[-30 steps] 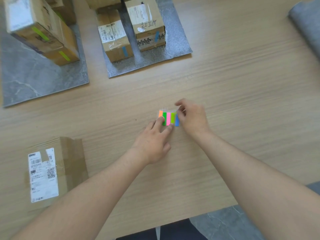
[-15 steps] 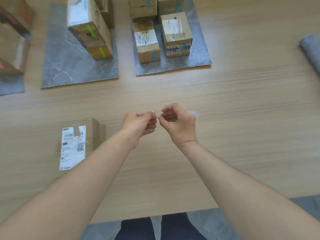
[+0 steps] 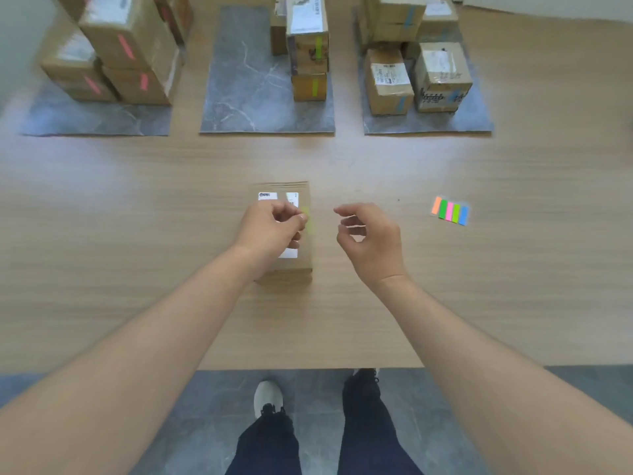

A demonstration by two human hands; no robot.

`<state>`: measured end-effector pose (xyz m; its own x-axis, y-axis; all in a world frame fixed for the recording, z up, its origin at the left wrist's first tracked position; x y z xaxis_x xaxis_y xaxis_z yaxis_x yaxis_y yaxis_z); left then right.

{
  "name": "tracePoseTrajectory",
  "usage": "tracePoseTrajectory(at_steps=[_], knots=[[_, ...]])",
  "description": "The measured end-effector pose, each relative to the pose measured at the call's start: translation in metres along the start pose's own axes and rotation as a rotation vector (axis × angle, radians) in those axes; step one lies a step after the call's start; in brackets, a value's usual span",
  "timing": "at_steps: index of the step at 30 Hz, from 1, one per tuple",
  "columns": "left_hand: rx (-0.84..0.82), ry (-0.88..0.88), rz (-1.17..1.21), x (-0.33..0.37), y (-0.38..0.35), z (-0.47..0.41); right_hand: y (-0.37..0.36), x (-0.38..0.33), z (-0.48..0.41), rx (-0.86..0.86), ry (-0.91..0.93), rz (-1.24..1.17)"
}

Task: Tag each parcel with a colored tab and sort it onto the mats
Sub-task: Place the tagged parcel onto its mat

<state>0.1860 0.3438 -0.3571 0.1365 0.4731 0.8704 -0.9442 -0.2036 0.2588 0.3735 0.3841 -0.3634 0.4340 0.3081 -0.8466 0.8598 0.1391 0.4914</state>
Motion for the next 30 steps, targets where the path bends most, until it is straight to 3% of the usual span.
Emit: tracePoseTrajectory(at_steps=[9, 13, 17, 23, 30], knots=[[-0.008, -0.069, -0.147, -0.046, 0.036, 0.038, -0.036, -0.026, 0.053, -0.011, -0.027, 0.066], [0.018, -0.095, -0.22, -0.065, 0.03, 0.042, -0.051, -0.019, 0.06, -0.149, -0.041, 0.121], [0.081, -0.173, -0.355, -0.082, 0.018, 0.047, -0.064, -0.005, 0.065, -0.297, 0.031, 0.313], [0.225, -0.233, -0.508, -0.088, 0.005, 0.056, -0.068, -0.007, 0.06, -0.243, 0.166, 0.413], [0.406, -0.12, -0.353, -0.106, 0.002, 0.062, -0.072, -0.01, 0.056, -0.281, 0.207, 0.485]])
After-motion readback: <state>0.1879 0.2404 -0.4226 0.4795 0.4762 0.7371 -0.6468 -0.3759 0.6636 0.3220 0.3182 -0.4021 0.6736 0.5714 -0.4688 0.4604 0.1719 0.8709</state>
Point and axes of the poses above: each hand's wrist, its own z-axis away from the middle knuckle, its own y-axis out of the back of the hand, x = y × z, the point moved 6 cm from there along -z, towards the middle knuckle, and after that the axes turned 2 degrees about -x, right-handed, at the moved point
